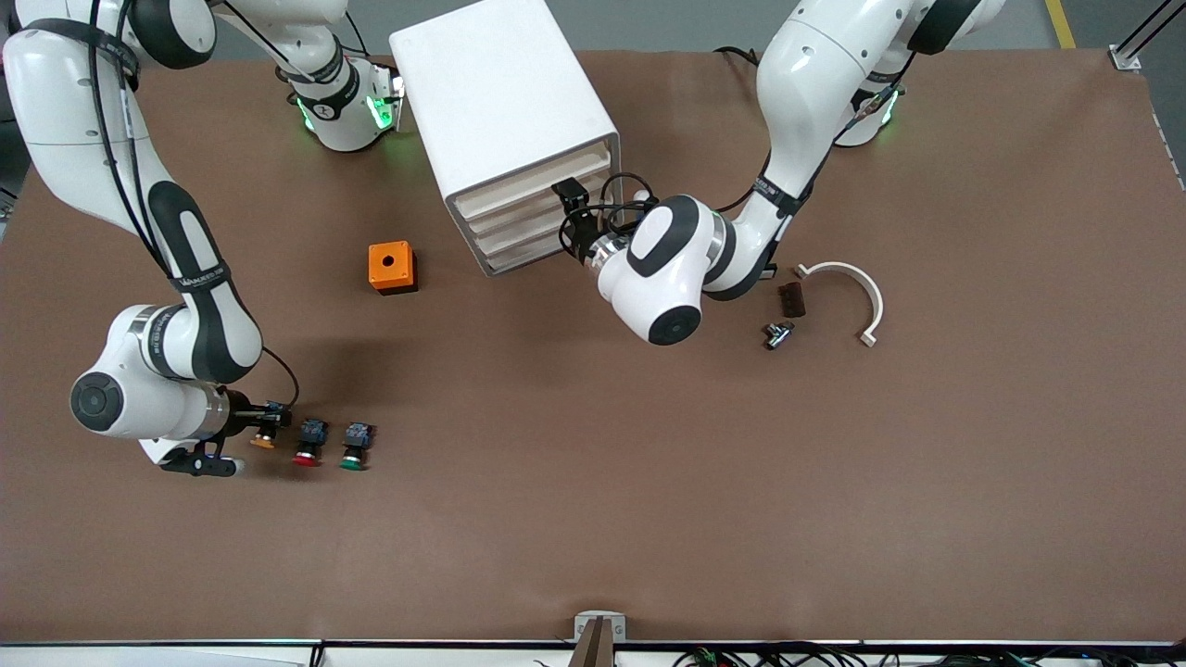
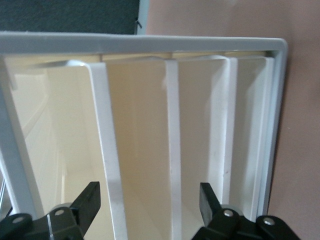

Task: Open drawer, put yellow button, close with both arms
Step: 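Pull the drawer open with the left gripper while the right gripper carries the button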

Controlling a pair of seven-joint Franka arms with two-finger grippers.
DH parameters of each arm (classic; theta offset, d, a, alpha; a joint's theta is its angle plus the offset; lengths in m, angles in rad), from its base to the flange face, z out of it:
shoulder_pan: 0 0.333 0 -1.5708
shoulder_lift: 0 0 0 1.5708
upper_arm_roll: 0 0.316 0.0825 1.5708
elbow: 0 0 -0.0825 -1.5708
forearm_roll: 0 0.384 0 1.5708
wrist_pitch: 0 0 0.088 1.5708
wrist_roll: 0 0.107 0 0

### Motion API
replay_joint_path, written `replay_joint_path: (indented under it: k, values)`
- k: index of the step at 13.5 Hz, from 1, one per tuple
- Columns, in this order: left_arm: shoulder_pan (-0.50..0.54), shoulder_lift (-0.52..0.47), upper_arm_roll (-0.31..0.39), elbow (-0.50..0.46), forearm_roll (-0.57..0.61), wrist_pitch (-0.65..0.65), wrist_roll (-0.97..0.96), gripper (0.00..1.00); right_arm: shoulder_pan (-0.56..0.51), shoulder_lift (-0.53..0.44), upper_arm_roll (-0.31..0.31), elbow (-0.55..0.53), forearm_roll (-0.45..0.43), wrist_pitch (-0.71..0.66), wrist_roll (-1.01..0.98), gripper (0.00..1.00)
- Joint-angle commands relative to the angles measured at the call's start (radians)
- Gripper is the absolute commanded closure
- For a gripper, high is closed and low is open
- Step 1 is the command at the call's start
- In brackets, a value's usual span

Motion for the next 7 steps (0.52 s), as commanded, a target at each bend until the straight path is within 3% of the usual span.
replay_joint_path:
  k: [1, 6, 7]
  values:
    - [-0.007, 0.017, 0.0, 0.016, -0.048, -0.041, -0.03, 0.21, 0.024, -0.084, 0.011, -0.008, 0.014, -0.049, 0.0, 1.0]
    - [-0.007, 0.033, -0.001, 0.016, -0.085, -0.07, -0.024, 0.43, 0.095, -0.208, 0.011, 0.01, 0.014, -0.226, 0.133, 1.0]
    - [-0.007, 0.036, 0.0, 0.016, -0.093, -0.07, -0.022, 0.53, 0.116, -0.23, 0.009, 0.012, 0.014, -0.249, 0.171, 1.0]
